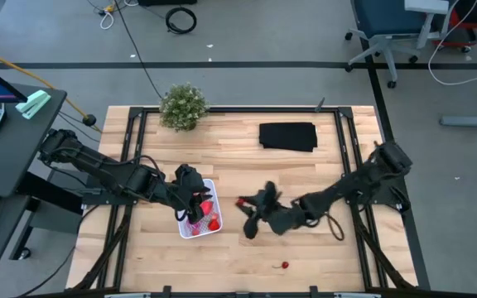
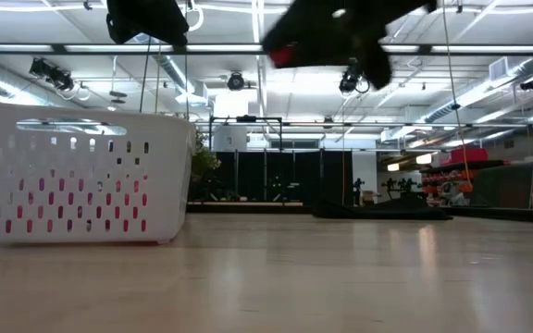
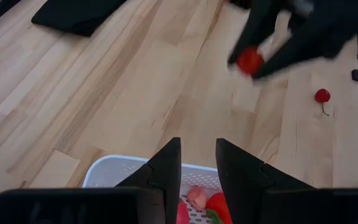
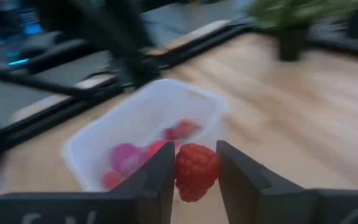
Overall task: Pick and placing Produce into tupperware
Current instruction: Put the strawberry into the white bin
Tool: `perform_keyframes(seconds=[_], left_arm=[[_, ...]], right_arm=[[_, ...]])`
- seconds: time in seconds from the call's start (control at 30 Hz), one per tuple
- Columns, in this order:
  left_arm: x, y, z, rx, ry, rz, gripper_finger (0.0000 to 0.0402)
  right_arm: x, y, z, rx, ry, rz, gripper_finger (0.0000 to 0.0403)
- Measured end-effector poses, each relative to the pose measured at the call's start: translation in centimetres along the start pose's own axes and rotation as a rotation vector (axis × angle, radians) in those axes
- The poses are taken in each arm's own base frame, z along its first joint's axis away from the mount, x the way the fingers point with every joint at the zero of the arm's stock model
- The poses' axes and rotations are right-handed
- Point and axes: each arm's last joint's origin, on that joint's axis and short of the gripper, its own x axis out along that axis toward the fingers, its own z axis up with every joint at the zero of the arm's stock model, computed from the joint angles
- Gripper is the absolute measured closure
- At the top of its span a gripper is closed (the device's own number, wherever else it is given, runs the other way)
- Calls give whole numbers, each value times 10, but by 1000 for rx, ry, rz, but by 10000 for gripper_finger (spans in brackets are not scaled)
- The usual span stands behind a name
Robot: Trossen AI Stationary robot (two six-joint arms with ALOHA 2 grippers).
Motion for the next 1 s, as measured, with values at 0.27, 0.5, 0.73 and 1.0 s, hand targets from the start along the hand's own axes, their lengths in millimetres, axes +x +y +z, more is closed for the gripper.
perform_keyframes(seconds=[0.27, 0.5, 0.73, 1.0], left_arm=[[1, 4, 3, 88, -38, 61, 294], [9, 20, 13, 63, -55, 135, 294], [11, 29, 15, 59, -32, 175, 294], [11, 32, 10, 92, 18, 204, 294]], right_arm=[[50, 0, -8, 21, -6, 332, 290], [99, 38, 0, -174, 160, 471, 291], [126, 68, 19, -449, 388, 297, 289], [132, 73, 13, -516, 493, 328, 271]])
